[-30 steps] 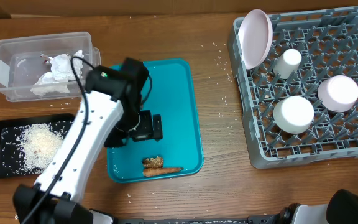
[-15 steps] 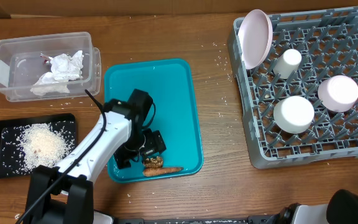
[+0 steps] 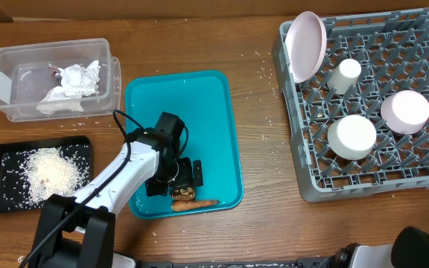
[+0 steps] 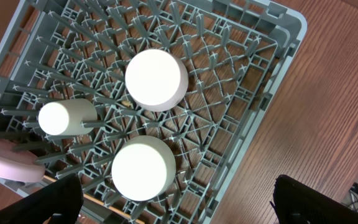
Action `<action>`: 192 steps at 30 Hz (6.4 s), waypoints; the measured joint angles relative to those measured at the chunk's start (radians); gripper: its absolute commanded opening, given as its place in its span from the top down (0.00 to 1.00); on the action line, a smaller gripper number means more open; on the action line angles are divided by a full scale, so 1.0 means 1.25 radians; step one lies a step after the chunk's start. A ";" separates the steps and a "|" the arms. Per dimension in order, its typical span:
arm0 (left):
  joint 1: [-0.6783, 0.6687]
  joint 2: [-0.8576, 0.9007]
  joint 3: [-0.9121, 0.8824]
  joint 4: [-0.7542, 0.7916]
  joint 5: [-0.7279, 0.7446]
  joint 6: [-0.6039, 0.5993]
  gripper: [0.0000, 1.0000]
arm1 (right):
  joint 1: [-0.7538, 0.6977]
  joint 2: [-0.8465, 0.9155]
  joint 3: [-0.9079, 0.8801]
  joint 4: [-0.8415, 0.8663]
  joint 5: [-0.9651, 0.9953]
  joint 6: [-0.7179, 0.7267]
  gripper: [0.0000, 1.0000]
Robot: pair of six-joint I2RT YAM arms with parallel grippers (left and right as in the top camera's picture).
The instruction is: Sort waste into correct bins and load items into the dishwasher
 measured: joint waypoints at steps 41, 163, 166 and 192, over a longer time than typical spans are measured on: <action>-0.056 0.061 -0.012 -0.002 -0.076 -0.031 0.20 | 0.000 0.000 0.000 0.000 0.000 0.000 0.00; -0.096 0.087 0.028 0.029 -0.270 0.606 0.20 | 0.000 0.000 0.000 0.000 0.000 0.000 0.00; -0.097 0.082 0.026 0.056 -0.283 0.606 0.22 | 0.000 0.000 0.000 0.000 0.000 0.000 0.00; -0.097 0.080 0.026 0.076 -0.317 0.372 0.62 | 0.000 0.000 0.000 0.000 0.000 0.000 0.00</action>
